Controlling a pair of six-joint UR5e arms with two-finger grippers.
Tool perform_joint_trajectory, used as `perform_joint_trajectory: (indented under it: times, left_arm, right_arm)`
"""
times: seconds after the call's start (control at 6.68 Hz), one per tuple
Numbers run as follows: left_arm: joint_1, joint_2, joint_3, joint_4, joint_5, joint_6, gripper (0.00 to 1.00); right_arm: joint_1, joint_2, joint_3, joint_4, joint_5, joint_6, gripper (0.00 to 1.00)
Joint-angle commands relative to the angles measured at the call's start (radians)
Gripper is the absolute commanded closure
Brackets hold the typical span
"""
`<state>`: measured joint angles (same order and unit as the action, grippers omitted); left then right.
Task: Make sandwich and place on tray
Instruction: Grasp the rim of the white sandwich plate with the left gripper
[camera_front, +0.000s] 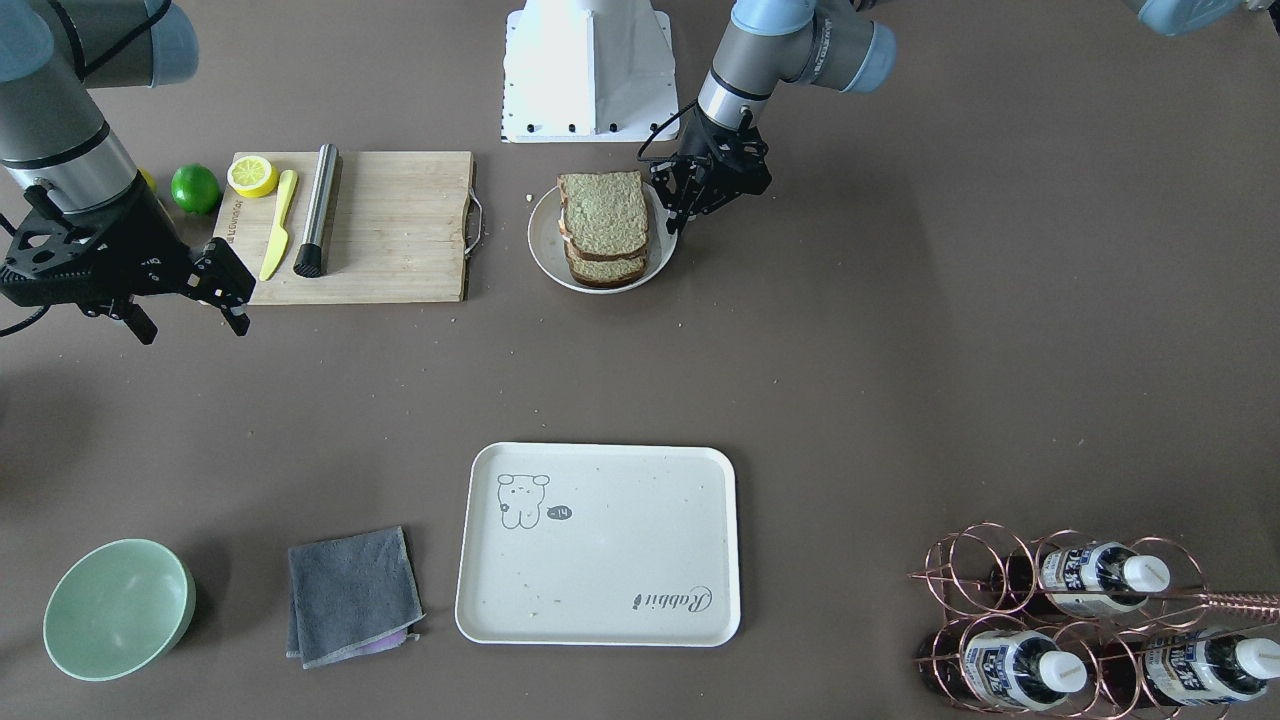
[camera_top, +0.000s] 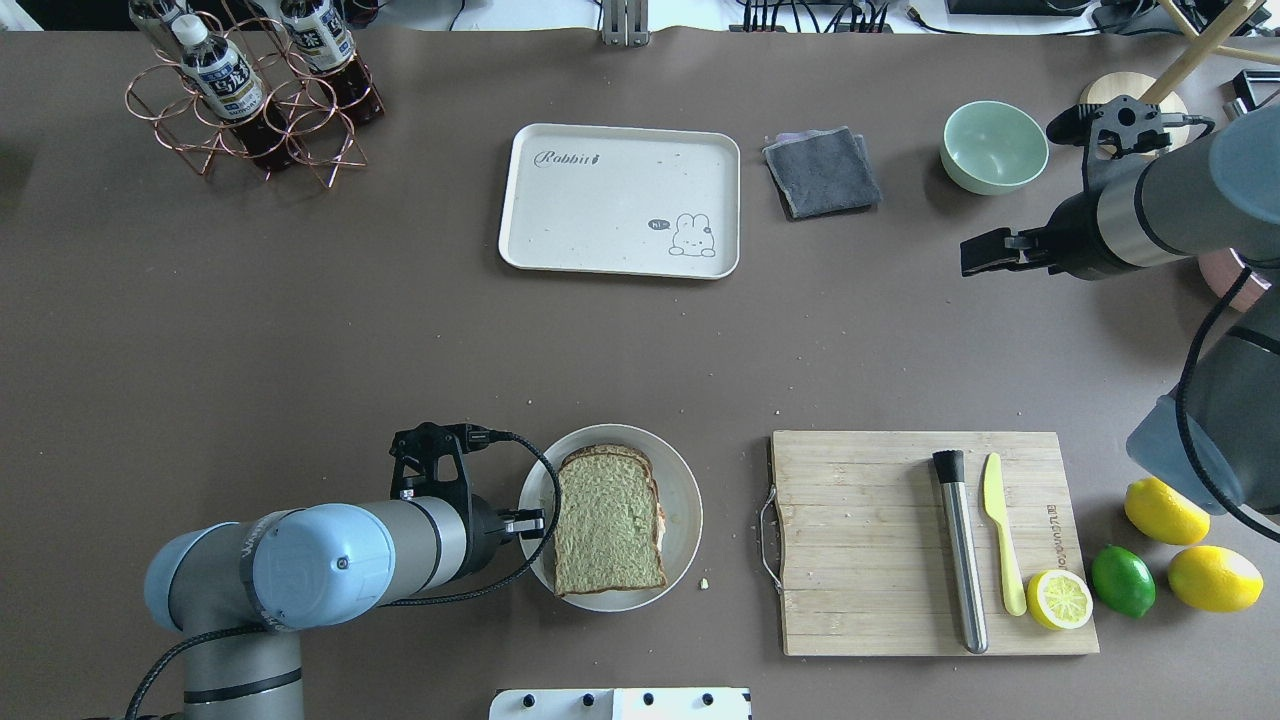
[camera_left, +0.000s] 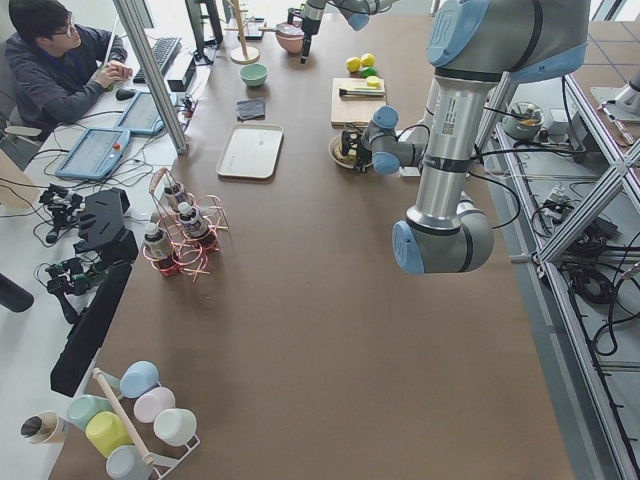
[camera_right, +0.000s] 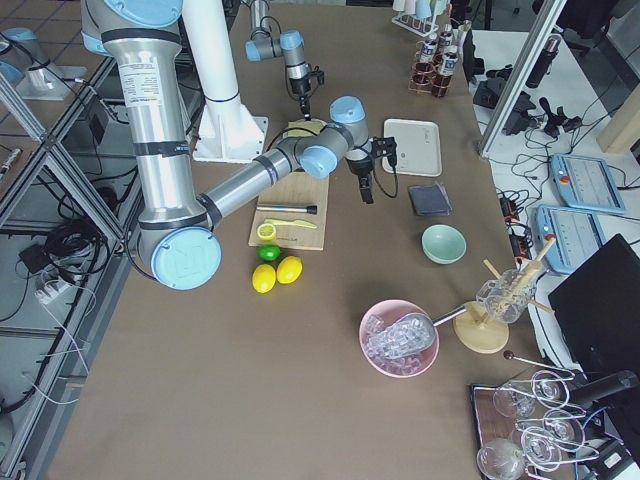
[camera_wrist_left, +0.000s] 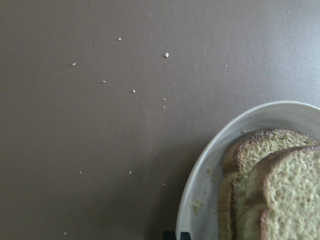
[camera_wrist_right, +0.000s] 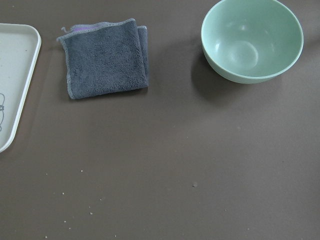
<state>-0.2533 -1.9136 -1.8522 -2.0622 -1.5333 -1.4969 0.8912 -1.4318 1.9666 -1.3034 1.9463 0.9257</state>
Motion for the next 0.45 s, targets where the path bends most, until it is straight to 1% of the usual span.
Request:
perform_joint_trajectory:
  times: [0.0, 0.15, 0.3]
  left_arm:
    - [-0.073, -0.022, -0.001, -0.001, -0.03, 0.044, 1.0]
    - [-0.137, -0.028, 0.002, -0.001, -0.103, 0.067, 1.0]
    - [-0.2, -0.051, 0.016, 0.002, -0.154, 0.088, 1.0]
  right_arm:
    - [0.0, -0.009, 0.0, 0.003, -0.007, -0.011, 0.0]
    - [0.0, -0.05, -0.002, 0.001, -0.009, -0.112, 0.0]
    - [0.005, -0.082, -0.02, 0.0, 0.002, -0.198, 0.0]
